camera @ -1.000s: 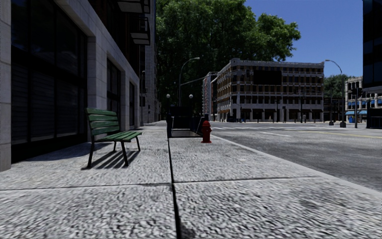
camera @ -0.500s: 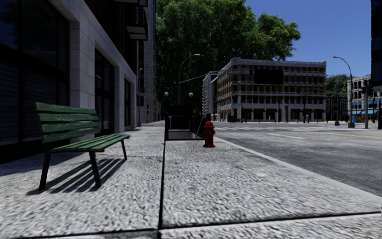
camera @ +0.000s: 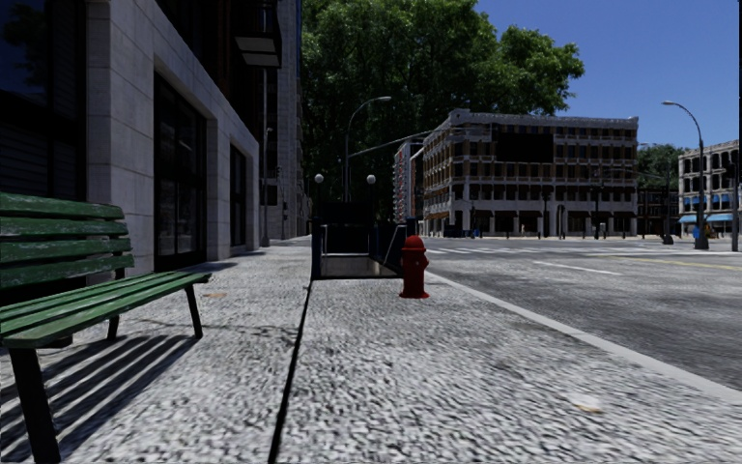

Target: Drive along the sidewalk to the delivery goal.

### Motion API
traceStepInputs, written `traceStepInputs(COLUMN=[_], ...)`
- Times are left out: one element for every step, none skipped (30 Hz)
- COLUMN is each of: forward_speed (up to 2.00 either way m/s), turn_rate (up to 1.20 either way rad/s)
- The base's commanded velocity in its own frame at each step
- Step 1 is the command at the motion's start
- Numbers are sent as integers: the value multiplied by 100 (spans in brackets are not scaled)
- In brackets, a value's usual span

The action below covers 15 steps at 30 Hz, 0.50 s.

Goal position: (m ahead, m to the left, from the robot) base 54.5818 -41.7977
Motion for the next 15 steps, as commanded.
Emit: traceStepInputs(forward_speed=[200,200,200,200,200,200,200,200,200,200,200,200,200,200,200], turn_rate=[0,1,3,3,3,4,6,6,11,19,23,25,25,25,26])
